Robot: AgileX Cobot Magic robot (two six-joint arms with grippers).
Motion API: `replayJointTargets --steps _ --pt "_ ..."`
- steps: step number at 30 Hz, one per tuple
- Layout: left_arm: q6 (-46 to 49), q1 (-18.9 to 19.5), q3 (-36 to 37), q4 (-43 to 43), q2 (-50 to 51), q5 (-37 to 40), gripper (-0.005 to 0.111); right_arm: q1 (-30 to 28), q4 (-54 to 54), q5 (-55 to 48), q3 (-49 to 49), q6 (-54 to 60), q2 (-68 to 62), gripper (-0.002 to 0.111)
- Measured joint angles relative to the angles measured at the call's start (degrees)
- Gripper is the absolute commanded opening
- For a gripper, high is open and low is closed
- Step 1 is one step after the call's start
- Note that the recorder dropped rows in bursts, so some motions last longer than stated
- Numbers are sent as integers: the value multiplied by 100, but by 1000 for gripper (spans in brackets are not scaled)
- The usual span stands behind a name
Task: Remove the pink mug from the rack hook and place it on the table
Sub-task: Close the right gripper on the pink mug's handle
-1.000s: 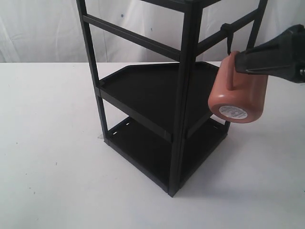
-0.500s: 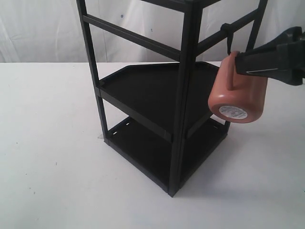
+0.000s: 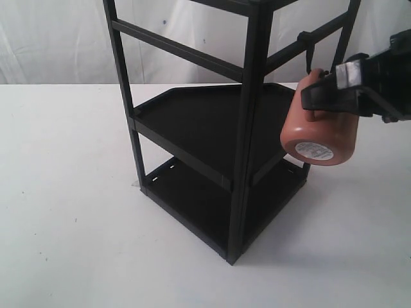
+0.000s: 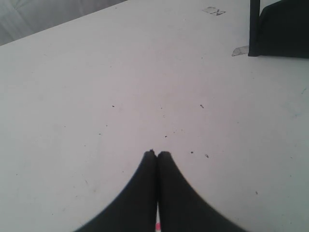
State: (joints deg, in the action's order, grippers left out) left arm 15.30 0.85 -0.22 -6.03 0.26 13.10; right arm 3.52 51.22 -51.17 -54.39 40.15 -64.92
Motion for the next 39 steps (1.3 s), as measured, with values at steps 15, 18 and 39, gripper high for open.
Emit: replayJointTargets --steps 15,18,39 --pt "0 0 0 0 0 0 0 218 219 173 0 271 -82 39" --pt "0 0 0 0 0 0 0 334 230 173 0 285 -170 39" --pt "0 0 0 0 0 0 0 383 165 302 0 285 -304 2"
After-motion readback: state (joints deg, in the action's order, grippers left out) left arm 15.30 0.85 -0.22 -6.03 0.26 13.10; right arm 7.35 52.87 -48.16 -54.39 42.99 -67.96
